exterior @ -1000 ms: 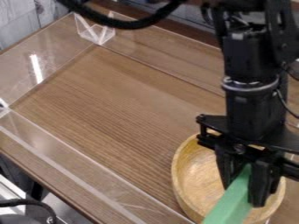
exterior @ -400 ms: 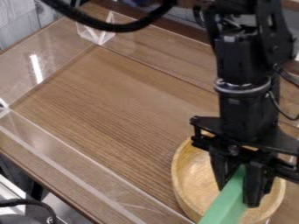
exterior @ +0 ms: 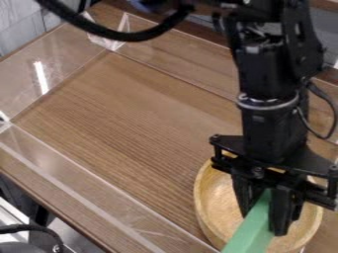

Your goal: Put the green block in the brown bowl

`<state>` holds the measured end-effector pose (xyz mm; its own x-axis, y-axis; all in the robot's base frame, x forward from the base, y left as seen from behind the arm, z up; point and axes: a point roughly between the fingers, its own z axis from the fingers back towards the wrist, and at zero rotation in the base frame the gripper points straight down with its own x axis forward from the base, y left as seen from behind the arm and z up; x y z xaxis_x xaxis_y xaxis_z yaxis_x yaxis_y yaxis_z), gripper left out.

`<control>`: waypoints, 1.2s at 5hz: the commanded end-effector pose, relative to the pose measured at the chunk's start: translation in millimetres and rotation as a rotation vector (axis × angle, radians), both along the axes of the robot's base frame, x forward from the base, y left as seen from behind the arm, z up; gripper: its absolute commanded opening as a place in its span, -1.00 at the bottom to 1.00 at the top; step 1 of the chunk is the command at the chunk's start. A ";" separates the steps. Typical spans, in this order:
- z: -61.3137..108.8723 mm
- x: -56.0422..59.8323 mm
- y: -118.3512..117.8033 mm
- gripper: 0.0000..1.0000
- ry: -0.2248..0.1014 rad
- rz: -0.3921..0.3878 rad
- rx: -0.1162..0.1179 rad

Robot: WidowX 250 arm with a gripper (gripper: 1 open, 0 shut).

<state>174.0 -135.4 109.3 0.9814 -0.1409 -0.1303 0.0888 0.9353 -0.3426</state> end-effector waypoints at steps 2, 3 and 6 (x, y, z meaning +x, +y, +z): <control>6.1 3.4 2.8 -1.00 -0.032 0.028 -0.019; 5.7 4.6 3.7 -1.00 -0.027 0.038 -0.020; 1.7 4.7 3.6 -1.00 -0.015 0.061 -0.021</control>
